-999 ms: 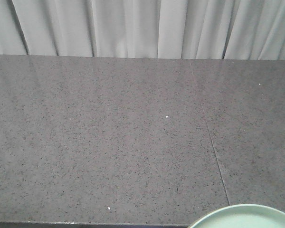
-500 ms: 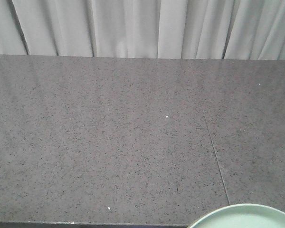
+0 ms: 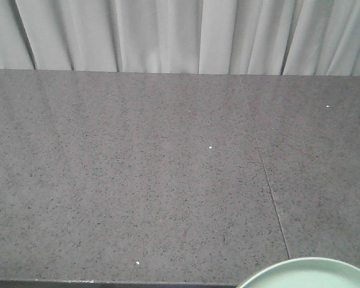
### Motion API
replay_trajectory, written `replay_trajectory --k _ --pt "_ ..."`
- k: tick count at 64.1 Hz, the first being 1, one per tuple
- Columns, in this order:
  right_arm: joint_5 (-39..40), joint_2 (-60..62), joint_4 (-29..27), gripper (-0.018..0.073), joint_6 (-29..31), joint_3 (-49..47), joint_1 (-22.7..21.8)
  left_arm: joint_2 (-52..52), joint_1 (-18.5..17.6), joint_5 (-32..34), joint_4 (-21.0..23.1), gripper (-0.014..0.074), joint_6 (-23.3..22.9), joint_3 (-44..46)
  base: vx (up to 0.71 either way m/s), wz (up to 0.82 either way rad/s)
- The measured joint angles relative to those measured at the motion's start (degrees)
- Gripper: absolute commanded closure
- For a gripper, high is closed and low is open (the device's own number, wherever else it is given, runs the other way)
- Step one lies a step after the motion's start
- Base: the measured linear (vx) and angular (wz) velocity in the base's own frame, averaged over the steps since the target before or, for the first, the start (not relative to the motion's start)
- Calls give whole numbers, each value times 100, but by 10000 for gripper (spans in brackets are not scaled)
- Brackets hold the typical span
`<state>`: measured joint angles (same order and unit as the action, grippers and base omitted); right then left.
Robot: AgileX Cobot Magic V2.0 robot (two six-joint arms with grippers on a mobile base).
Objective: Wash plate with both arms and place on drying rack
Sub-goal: 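Hold the plate in the right gripper while the base turns away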
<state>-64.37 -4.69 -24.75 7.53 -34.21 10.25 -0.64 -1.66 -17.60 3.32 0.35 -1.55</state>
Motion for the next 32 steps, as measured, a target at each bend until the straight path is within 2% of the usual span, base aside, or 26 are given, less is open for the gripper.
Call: replay_trajectory --k 32 --pt "0 0 0 564 0 0 0 0 0 0 0 603 0 0 -1 4"
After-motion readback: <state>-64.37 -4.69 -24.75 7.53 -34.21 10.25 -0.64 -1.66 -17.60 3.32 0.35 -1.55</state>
